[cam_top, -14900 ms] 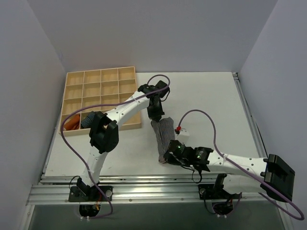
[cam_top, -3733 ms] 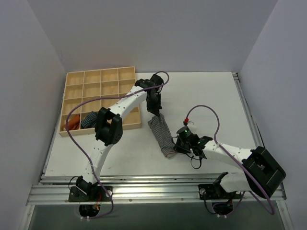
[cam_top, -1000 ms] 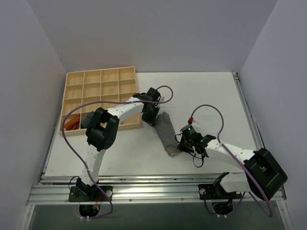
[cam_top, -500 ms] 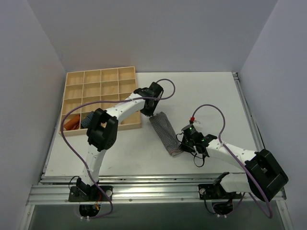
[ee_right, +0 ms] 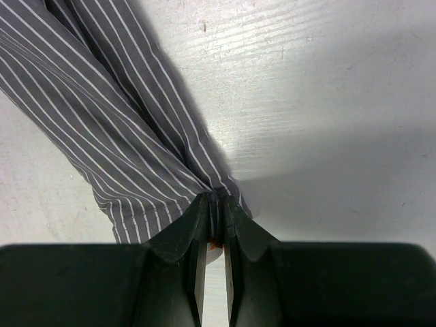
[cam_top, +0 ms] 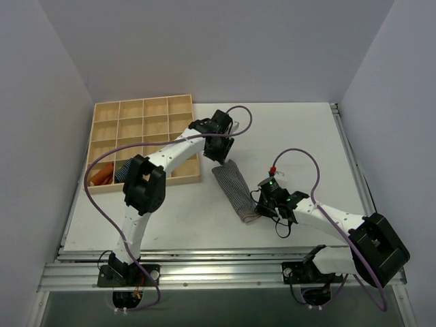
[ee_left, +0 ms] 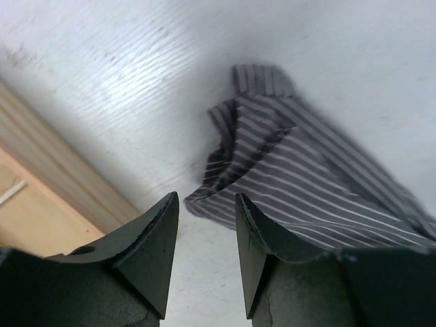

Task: Roll the underwear
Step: Fold the underwear

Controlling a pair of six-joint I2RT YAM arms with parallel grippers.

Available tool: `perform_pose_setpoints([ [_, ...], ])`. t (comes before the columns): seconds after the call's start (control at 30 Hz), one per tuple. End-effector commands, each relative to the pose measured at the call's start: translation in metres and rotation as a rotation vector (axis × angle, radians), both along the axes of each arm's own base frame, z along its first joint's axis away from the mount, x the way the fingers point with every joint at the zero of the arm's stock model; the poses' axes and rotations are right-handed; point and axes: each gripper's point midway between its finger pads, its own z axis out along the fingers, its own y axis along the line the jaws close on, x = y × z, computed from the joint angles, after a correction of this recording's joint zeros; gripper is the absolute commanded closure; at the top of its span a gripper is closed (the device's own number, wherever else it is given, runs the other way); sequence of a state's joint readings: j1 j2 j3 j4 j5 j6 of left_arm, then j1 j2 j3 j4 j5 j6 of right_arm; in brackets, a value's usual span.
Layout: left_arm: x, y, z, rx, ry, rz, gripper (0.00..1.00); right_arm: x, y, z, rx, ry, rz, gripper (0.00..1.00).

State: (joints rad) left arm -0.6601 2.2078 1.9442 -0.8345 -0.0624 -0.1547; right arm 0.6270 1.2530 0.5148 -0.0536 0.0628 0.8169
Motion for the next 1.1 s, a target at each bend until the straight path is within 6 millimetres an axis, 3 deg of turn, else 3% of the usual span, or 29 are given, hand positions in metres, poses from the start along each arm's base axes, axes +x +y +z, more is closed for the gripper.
perform_pose_setpoints([
  [0.0, 0.001, -0.045, 0.044, -0.216, 0.016, -0.084, 0.52, -0.015, -0.017, -0.008, -0.068, 0.055, 0.003, 1.0],
  [0.07, -0.001, -0.059, 0.045, -0.263, 0.047, -0.127, 0.52, -0.016, -0.017, -0.008, -0.068, 0.057, 0.005, 1.0],
  [0.33, -0.009, -0.072, 0.025, -0.293, 0.126, -0.19, 0.52, -0.015, -0.016, -0.007, -0.064, 0.053, 0.01, 1.0],
  [0.47, -0.012, -0.068, 0.007, -0.256, 0.162, -0.191, 0.52, -0.015, -0.016, -0.007, -0.068, 0.057, 0.016, 1.0],
  [0.63, -0.006, -0.063, 0.002, -0.227, 0.141, -0.181, 0.52, -0.017, -0.017, -0.009, -0.07, 0.061, 0.018, 1.0],
  [0.83, -0.004, -0.072, -0.007, -0.253, 0.163, -0.176, 0.54, -0.02, -0.019, -0.011, -0.073, 0.067, 0.018, 1.0],
  [0.93, -0.006, -0.077, -0.01, -0.283, 0.185, -0.179, 0.65, -0.019, -0.018, -0.01, -0.069, 0.064, 0.016, 1.0],
  [0.97, -0.006, -0.08, -0.009, -0.293, 0.189, -0.182, 0.8, -0.019, -0.018, -0.011, -0.07, 0.066, 0.016, 1.0],
  [1.07, -0.002, -0.08, -0.006, -0.303, 0.181, -0.172, 0.97, -0.019, -0.018, -0.011, -0.07, 0.065, 0.015, 1.0],
])
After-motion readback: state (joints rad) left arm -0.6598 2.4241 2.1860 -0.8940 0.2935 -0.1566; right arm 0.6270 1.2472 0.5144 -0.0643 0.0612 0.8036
